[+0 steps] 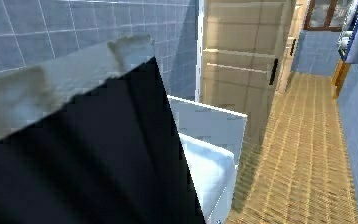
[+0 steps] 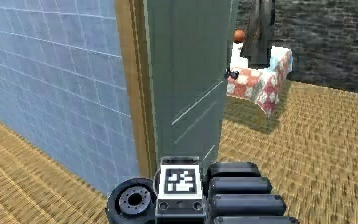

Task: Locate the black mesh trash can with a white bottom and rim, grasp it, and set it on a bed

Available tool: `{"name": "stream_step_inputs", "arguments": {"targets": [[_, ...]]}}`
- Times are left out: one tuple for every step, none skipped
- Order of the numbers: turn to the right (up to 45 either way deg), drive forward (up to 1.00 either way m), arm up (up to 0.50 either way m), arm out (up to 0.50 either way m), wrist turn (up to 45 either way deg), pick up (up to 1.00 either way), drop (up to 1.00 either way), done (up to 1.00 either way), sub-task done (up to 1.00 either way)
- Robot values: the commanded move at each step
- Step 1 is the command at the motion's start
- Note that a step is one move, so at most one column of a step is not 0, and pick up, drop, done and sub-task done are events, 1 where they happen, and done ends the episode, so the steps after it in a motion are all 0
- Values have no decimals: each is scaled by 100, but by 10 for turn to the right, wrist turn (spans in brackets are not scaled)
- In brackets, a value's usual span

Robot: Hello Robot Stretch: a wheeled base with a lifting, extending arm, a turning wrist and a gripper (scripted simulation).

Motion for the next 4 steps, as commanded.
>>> {"name": "stream_step_inputs", "arguments": {"targets": [[-450,0,0,0,0,0,0,0,0],[-420,0,0,0,0,0,0,0,0],[0,0,0,34,0,0,0,0,0],[0,0,0,0,390,0,0,0,0]]}}
